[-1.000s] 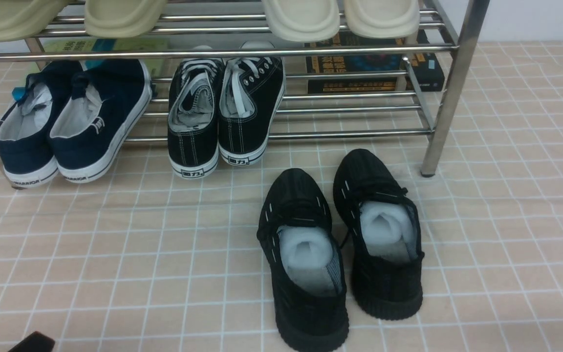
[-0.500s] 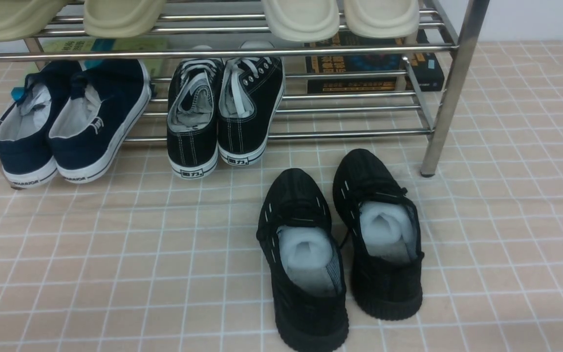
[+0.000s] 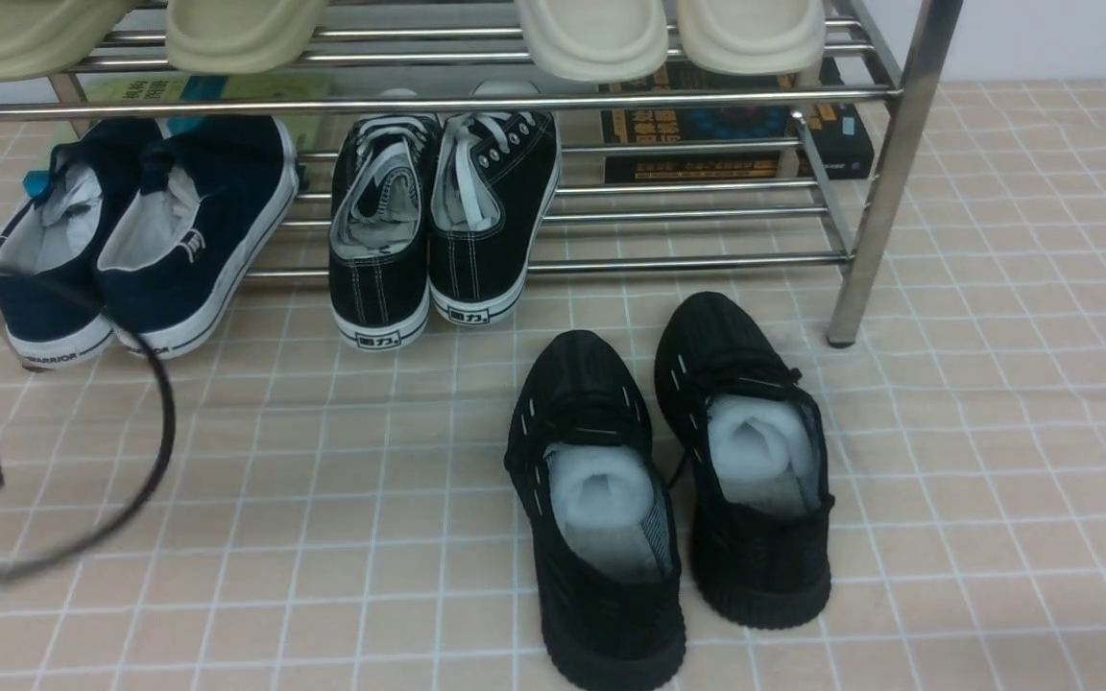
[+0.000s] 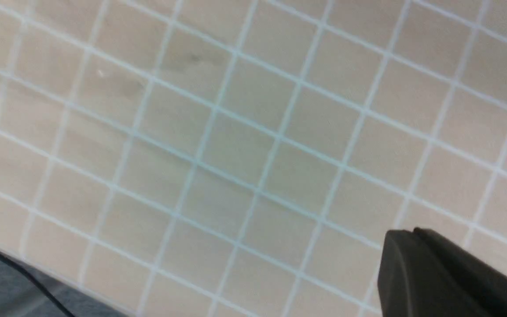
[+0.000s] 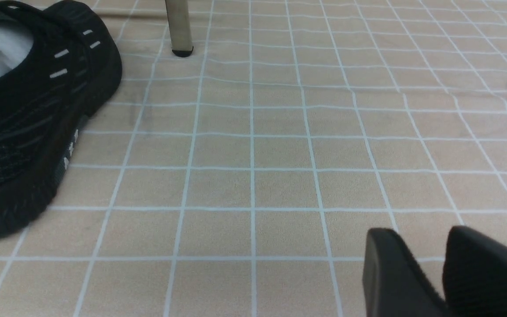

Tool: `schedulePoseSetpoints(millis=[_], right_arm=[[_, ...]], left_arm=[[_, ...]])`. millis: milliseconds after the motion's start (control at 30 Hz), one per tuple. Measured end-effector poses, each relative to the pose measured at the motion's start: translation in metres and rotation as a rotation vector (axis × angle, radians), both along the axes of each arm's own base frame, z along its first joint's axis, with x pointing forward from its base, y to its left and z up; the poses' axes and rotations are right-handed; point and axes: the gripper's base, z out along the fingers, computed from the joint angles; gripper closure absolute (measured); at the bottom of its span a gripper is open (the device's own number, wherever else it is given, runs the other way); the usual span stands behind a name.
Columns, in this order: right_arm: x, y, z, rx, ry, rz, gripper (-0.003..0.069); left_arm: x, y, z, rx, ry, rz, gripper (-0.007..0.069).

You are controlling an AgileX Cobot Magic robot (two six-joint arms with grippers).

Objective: Take the shoes off the shelf from the light coffee tablecloth by hand.
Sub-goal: 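Grasp the leftmost shoe on the bottom shelf of the shoe rack with the left gripper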

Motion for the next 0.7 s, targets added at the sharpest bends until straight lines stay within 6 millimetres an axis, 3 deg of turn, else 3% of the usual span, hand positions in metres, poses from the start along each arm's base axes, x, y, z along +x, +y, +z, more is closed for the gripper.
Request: schedulePoseSetpoints(millis=[167, 200, 333, 500, 700], right_arm=[[0.0, 0.0, 0.0, 0.0, 0.0, 0.0, 0.0445], [0.0, 0.0, 0.0, 0.0, 0.0, 0.0, 0.0445], [0.0, 0.0, 0.0, 0.0, 0.0, 0.0, 0.0439], [0.0, 0.0, 0.0, 0.0, 0.0, 0.0, 0.0433], [0.0, 0.0, 0.0, 0.0, 0.0, 0.0, 0.0424]], left_arm=[[0.062, 0.003, 0.018, 0.032, 0.014, -0.026, 0.0613], [0.064, 0.003, 0.015, 0.03, 0.026, -0.029, 0.0612], [0.116, 0.021, 0.008, -0.144, 0.094, 0.009, 0.061], [0.133, 0.042, 0.004, -0.29, 0.069, 0.016, 0.061], [0.148, 0.059, 0.01, -0.264, -0.116, 0.066, 0.0593]])
